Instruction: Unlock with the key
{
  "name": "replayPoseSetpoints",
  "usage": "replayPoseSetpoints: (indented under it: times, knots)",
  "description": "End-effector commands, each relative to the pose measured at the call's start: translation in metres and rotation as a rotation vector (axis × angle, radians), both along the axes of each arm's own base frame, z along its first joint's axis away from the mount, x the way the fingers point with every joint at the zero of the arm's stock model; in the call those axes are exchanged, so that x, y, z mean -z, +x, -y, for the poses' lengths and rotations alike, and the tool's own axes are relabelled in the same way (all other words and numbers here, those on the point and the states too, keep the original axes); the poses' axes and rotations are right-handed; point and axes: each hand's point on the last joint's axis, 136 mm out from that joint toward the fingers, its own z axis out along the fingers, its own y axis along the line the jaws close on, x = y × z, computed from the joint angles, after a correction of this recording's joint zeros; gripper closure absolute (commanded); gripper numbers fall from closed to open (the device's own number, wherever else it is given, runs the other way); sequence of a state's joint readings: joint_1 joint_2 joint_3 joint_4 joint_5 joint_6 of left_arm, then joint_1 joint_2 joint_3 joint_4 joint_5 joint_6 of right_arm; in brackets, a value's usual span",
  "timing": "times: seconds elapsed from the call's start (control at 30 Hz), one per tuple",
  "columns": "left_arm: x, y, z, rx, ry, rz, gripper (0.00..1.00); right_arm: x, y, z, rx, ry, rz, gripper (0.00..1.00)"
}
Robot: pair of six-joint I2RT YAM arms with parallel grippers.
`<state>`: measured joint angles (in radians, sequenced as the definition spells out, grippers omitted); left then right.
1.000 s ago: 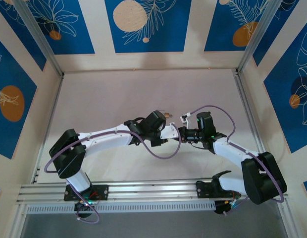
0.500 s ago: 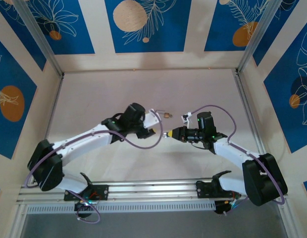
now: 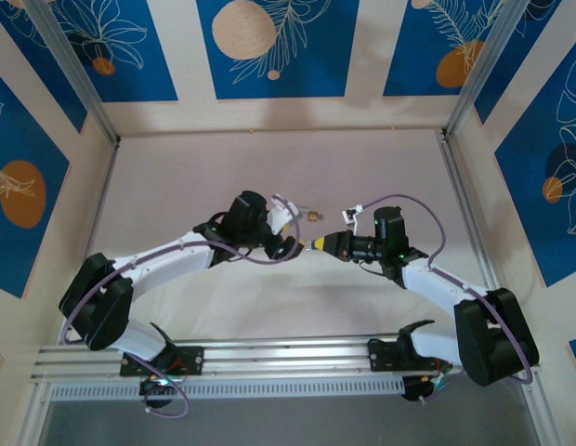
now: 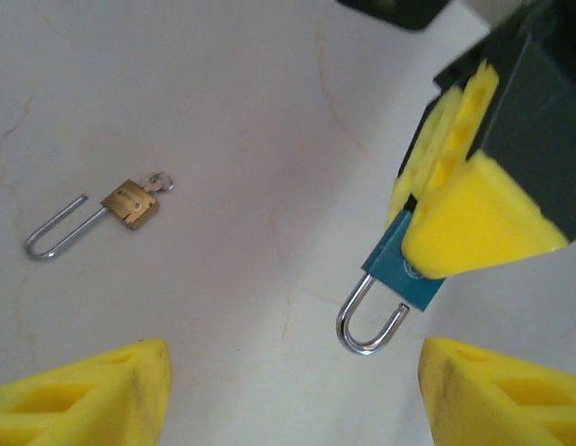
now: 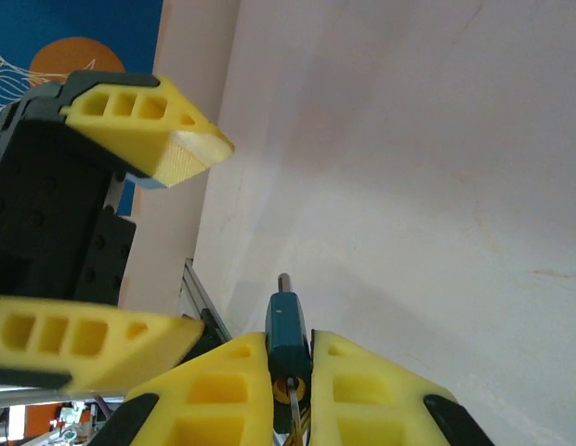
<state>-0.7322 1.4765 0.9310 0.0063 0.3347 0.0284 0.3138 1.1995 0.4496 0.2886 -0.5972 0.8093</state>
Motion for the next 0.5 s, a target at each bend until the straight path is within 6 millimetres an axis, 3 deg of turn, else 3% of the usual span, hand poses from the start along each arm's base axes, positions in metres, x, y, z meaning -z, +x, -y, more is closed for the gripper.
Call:
replayPoseSetpoints:
  times: [0.0,0.47]
  knots:
    - [-0.014,-0.006,0.007,0.054,-0.184,-0.151,0.32,-0.005,-0.004,0.000,0.003,0.020,0.017,0.94]
    - [0.008,-0.012,0.023,0.105,-0.228,-0.318,0.44,-0.008,0.005,0.002,0.043,0.005,0.040,0.95]
